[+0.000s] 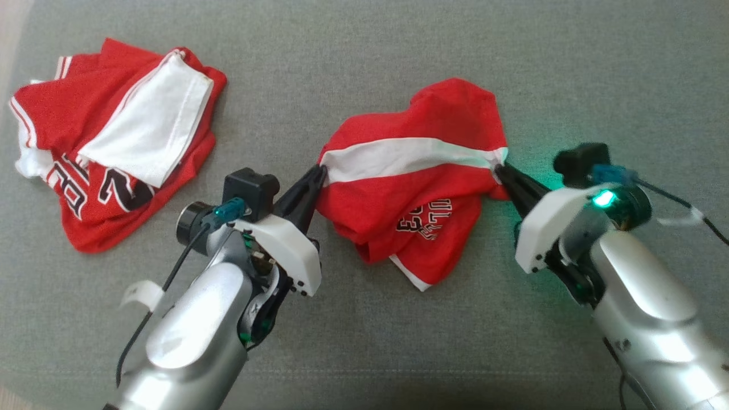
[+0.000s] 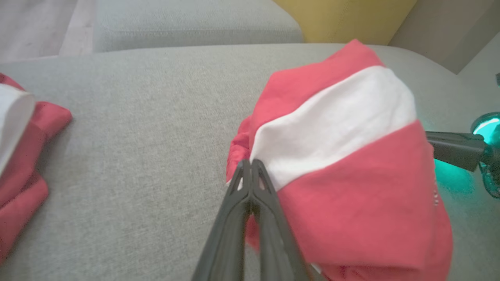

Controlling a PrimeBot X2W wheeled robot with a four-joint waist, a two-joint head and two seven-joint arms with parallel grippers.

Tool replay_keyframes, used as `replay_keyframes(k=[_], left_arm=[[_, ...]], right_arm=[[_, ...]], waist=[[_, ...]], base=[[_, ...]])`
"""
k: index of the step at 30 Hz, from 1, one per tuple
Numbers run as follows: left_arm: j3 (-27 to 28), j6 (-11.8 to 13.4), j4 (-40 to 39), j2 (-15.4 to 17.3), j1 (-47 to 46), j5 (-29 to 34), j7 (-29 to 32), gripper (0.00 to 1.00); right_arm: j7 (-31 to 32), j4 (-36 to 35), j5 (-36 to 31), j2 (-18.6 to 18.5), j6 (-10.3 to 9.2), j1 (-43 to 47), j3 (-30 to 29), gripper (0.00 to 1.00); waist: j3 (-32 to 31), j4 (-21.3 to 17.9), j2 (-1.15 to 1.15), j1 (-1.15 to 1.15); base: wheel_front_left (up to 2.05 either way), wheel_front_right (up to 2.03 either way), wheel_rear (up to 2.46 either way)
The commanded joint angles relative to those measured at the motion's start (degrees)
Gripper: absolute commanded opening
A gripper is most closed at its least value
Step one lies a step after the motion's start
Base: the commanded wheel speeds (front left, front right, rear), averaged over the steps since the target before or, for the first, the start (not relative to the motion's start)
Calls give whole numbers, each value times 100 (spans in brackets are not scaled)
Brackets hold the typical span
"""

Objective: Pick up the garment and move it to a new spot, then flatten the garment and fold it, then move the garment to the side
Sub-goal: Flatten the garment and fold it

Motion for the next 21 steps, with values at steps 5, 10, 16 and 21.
replay_keyframes(k=[5,10,16,21], left_arm=[[263,225,-515,300,-117,218,-348,0],[412,451,-1113,532,-44,341,-512,0],[513,632,-1857,741,-67,491,-503,0],[642,778,-2585,940,-251,647,-378,0]], right_arm=[[-625,-581,52,-177,39,340,-335,0],[-818,-1472,-101,-348,39,600,-846,0],[-684,-2654,-312,-412,39,892,-1440,0],[-296,-3916,-604,-369,39,1169,-2085,0]], waist=[[-320,-74,0,-1],[-646,-203,0,-1],[-971,-327,0,-1],[-1257,-422,0,-1]], base=[[0,0,0],[0,0,0],[0,0,0],[0,0,0]])
